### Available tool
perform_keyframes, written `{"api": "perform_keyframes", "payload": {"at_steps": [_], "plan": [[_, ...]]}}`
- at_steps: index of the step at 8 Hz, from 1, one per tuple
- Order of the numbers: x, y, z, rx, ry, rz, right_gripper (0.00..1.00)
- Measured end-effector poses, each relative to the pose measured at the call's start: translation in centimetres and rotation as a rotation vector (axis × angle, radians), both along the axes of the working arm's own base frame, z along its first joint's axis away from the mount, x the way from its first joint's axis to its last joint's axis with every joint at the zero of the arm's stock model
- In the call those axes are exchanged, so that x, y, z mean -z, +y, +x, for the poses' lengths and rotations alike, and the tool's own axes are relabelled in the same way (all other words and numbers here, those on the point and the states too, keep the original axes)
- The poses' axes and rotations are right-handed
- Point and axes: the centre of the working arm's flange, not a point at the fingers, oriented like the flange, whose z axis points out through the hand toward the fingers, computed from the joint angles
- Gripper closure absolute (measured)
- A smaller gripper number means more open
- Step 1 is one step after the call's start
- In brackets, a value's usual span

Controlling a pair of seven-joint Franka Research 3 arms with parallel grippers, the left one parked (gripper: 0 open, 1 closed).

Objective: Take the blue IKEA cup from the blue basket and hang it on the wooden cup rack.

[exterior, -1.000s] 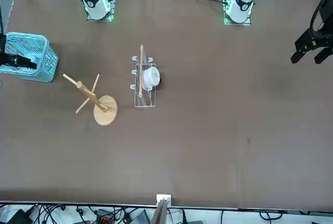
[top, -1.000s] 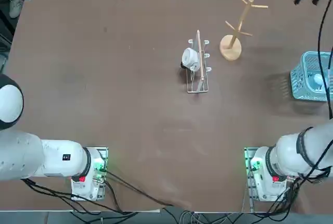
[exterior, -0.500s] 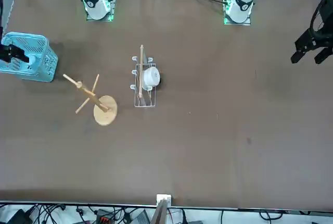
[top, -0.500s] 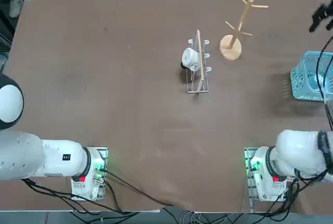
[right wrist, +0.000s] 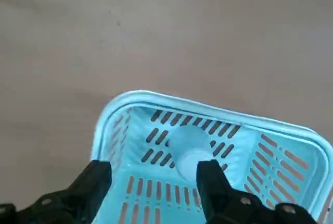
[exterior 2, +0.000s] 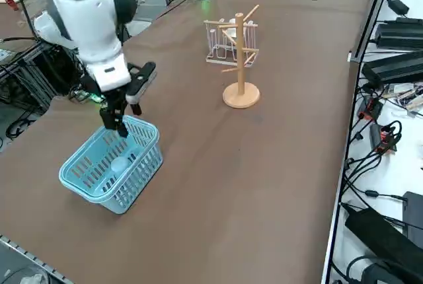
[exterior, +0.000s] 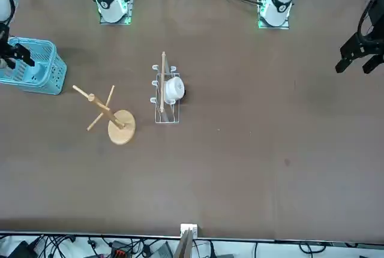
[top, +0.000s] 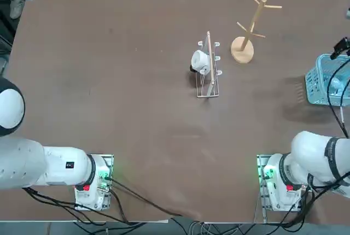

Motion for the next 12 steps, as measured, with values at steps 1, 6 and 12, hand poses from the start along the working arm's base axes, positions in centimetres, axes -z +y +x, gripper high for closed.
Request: {"api": "perform_keyframes", "payload": {"at_steps": [1, 6, 12], "plan": [[1.4, -0.8, -0.1, -0.011, 0.002, 0.003, 0.00], [8.1, -5.2, -1.6, -0.037, 0.018, 0.023, 0.00], [11.6, -5.8, -1.8, -0.054, 0.036, 0.041, 0.00]]}}
